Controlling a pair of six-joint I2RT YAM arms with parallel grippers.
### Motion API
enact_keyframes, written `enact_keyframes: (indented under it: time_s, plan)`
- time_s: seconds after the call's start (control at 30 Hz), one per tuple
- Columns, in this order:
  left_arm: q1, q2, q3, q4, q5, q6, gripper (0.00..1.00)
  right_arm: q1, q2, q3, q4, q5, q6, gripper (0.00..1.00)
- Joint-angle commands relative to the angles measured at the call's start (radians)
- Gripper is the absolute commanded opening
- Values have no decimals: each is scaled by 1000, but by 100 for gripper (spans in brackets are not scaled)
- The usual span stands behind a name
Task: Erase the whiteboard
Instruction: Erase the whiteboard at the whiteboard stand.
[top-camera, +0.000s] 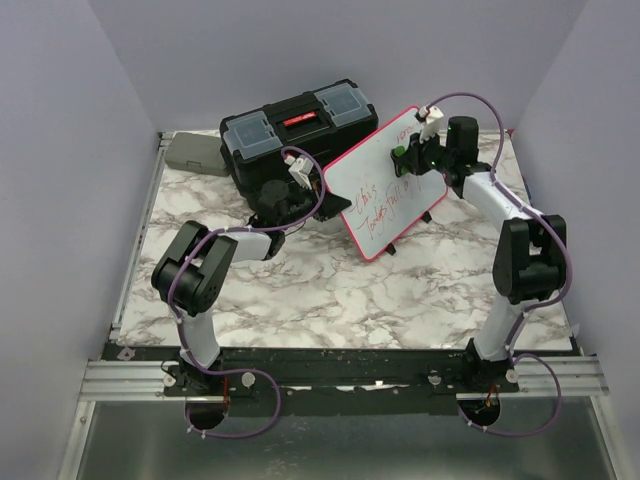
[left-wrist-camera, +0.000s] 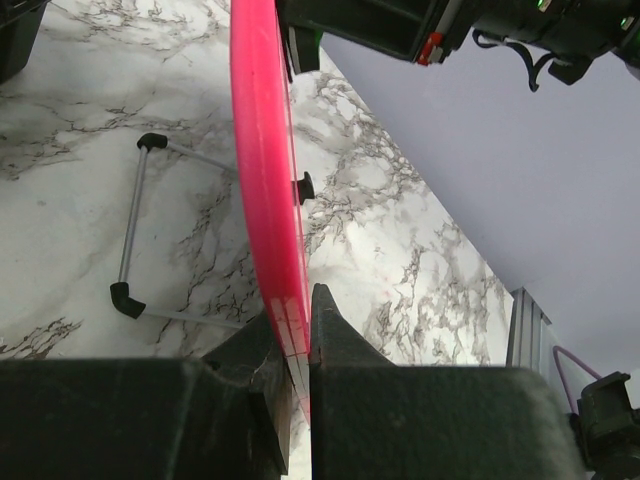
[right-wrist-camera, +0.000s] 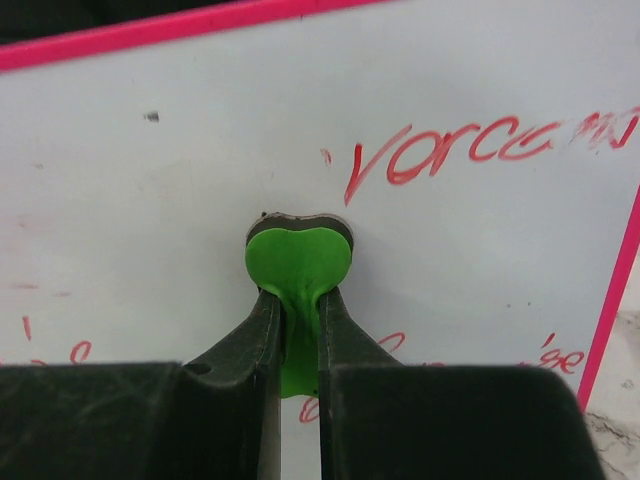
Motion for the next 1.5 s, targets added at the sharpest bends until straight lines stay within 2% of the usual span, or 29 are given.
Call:
enact_keyframes:
  time_s: [0.0,0.23,0.37,0.43,0.6,0.7,0.83,0.93,1.2,1.37,1.47]
  plan:
    - [-37,25,0,-8,200,48,0,24,58,110,-20,-14,87,1]
    - [-37,26,-4,-3,204,49,0,22,117,198,18,136,138,1]
    - [-37,25,-4,1,206,46,0,21,110,174,8,172,119,1]
    - [-37,26,-4,4,208,45,0,20,94,142,-7,129,85,0]
    - [-36,30,-4,12,207,44,0,22,24,14,-44,-111,-15,1]
    - [-35,36,-1,13,209,42,0,23,-15,-44,-20,-154,-21,1]
    - [-35,38,5,15,209,36,0,23,-13,-16,-20,-101,-11,1]
    - [-35,34,7,9,206,38,0,23,16,49,8,-11,29,1]
    - [-35,27,-3,6,203,41,0,23,124,239,17,110,64,0]
    - [-35,24,-1,0,201,45,0,21,144,260,-9,173,48,1]
    - [-35,27,2,3,203,43,0,16,132,220,-66,151,10,1]
